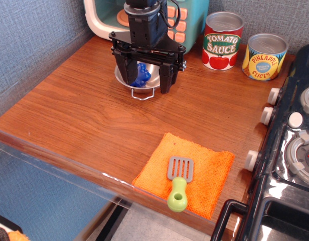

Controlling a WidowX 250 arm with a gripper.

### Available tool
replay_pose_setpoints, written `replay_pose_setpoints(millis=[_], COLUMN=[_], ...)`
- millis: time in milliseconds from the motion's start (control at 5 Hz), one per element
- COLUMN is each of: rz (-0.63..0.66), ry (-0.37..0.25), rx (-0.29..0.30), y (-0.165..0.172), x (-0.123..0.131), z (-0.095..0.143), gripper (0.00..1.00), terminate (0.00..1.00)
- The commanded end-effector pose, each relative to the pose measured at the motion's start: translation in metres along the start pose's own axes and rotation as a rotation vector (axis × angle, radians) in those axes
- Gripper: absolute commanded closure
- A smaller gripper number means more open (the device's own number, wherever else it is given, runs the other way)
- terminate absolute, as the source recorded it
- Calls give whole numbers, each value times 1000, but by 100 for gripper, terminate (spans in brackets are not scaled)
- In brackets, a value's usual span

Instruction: Remove the green spatula from the orange rag and place it in front of the canned goods.

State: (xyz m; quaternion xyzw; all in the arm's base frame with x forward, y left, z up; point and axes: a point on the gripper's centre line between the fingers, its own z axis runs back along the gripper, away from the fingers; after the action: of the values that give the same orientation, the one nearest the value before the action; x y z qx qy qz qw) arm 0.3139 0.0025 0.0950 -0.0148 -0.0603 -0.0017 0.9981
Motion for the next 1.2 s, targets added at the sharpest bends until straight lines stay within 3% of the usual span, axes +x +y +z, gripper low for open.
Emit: replay_pose_setpoints(millis=[0, 200, 400, 800, 1000], rz=[0, -1, -32, -115, -163], ry=[0, -41, -41, 0, 47], rx=[0, 15, -45, -97, -80], y=[0, -14, -40, -92, -105], x=[0, -8, -26, -71, -93], z=[0, -2, -7, -20, -32], gripper=[0, 0, 0, 0, 0], terminate=[0, 0, 0, 0, 0])
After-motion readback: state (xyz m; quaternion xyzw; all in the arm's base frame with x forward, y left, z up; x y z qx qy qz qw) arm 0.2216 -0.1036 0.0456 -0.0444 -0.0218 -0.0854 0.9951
